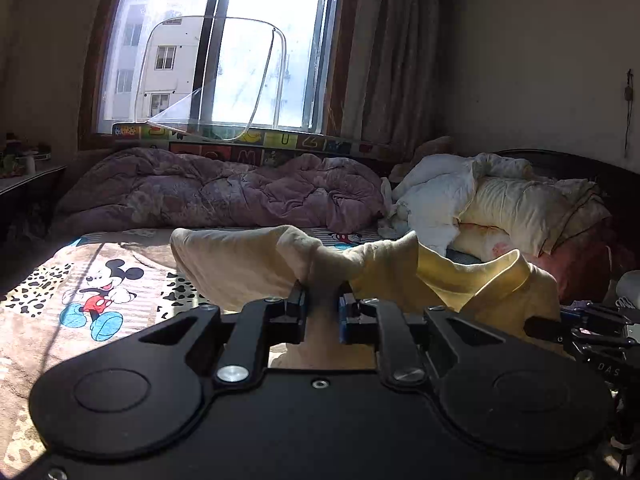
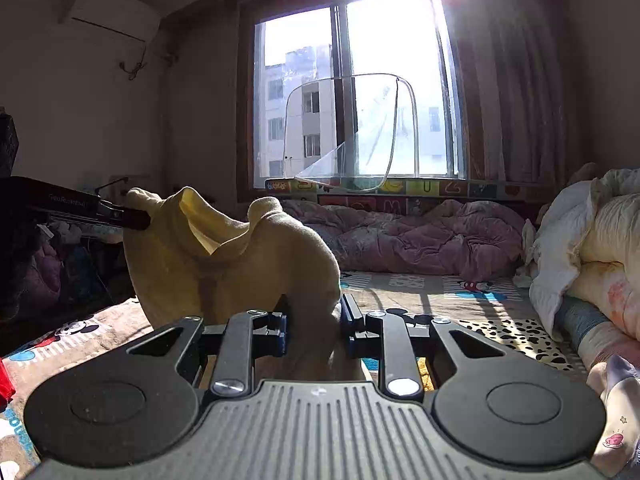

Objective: Fold clothes

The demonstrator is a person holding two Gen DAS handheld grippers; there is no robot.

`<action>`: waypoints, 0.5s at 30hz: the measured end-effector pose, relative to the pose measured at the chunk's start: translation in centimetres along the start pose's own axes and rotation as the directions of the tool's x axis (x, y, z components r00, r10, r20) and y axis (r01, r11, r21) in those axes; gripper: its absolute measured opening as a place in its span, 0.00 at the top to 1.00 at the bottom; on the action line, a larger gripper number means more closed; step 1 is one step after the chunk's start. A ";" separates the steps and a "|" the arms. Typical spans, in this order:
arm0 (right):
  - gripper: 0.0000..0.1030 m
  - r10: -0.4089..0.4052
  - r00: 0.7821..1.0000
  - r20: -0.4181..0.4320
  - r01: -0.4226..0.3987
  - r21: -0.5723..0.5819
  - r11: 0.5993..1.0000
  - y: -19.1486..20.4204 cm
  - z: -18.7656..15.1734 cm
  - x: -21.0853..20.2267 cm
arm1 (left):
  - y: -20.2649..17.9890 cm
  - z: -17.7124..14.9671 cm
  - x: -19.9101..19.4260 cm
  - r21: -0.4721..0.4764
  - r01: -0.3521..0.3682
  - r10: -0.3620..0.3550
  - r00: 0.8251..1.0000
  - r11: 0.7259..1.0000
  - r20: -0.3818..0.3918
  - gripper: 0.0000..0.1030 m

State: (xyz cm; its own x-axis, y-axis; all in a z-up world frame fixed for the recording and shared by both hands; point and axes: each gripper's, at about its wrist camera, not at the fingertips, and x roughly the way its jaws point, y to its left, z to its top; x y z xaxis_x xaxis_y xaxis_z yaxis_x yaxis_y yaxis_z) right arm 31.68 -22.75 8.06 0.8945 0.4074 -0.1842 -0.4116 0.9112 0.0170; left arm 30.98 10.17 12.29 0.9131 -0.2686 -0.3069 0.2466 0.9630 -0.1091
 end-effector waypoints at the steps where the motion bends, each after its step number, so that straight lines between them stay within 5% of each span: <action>1: 0.74 0.003 1.000 -0.017 -0.003 -0.031 0.999 0.7 -1.0 -0.4 | -0.1 -2.0 -0.9 0.005 -0.003 0.003 1.000 1.000 -0.020 0.87; 5: 0.74 0.020 0.991 -0.136 -0.047 -0.200 0.979 4.6 -7.5 -2.3 | -0.7 -12.3 -4.7 0.012 -0.050 0.051 0.991 0.999 -0.128 0.88; 9: 0.74 0.074 0.951 -0.301 -0.188 -0.369 0.910 9.8 -14.7 -4.8 | -0.7 -21.2 -7.9 -0.066 -0.087 0.069 0.968 0.994 -0.241 0.88; 15: 0.63 0.110 0.899 -0.425 -0.307 -0.430 0.849 15.9 -19.2 -9.2 | -0.6 -26.5 -10.9 -0.170 -0.135 0.083 0.955 0.976 -0.285 0.88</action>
State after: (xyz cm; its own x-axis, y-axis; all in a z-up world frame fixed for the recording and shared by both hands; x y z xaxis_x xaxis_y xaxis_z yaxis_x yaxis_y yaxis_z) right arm 13.51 -13.15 -8.82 0.6844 0.4407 -0.5809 -0.6993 0.6224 -0.3516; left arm 12.29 11.90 -9.40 0.7997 -0.1837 -0.5716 0.0620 0.9722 -0.2258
